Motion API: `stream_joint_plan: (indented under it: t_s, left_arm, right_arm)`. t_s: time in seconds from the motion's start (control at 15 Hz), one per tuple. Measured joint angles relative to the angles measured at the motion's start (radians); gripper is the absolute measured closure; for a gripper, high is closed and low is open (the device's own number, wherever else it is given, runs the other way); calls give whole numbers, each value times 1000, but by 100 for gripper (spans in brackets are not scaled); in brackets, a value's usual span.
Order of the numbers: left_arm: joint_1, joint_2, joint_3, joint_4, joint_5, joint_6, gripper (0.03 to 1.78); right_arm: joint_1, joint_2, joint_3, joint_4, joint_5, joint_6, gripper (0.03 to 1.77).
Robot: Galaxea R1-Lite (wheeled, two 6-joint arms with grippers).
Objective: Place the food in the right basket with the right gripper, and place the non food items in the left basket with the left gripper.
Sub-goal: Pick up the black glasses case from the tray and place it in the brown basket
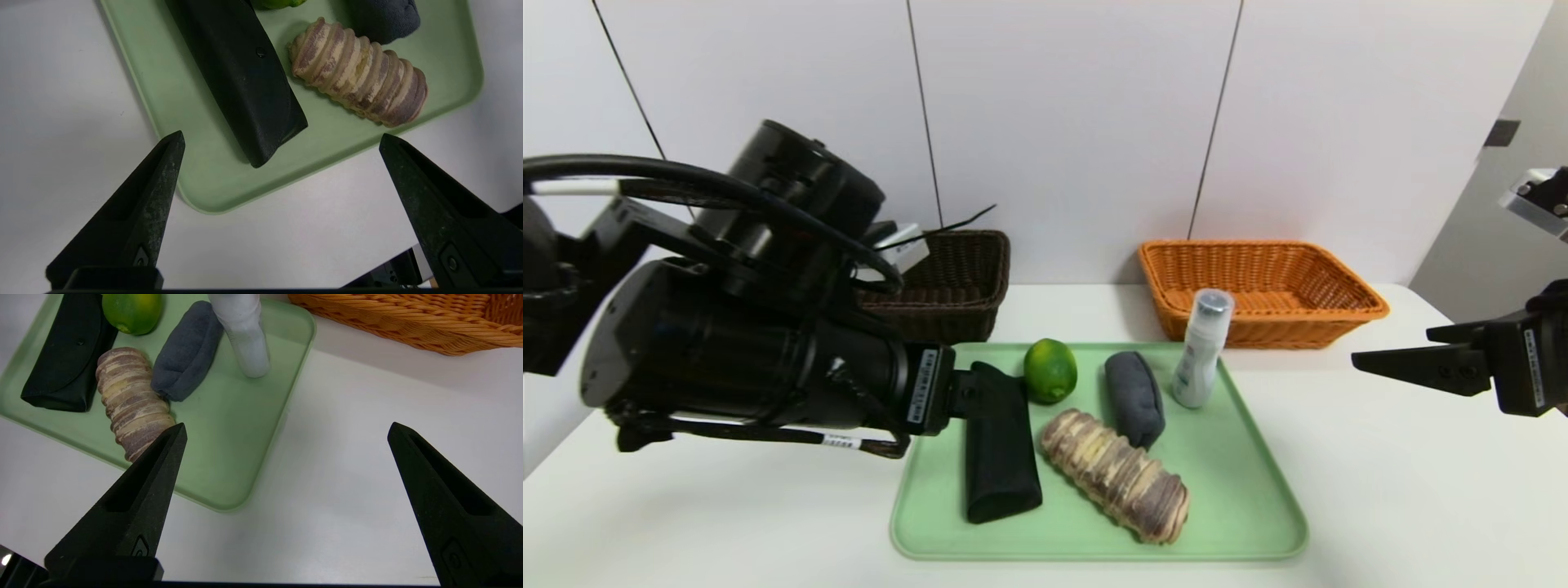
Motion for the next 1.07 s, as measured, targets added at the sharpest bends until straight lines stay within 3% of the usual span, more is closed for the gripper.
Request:
stream_joint_plan:
  t_s: [0.33,0.6,0.8,1.07]
  left_arm:
    - [-64,168,-109,51,174,-73,12]
    - [-77,259,-149,59,221,-104,12]
    - [-77,328,-156,49,301,-113,12]
    - [-74,397,-200,48,312,-130,12]
  right_arm:
    - [35,22,2,-7,-3,27,10]
    - [39,26,7,-8,-3,32,10]
    - [39,24,22,-9,-3,53,10]
    - [39,18,42,-14,-3,63,10]
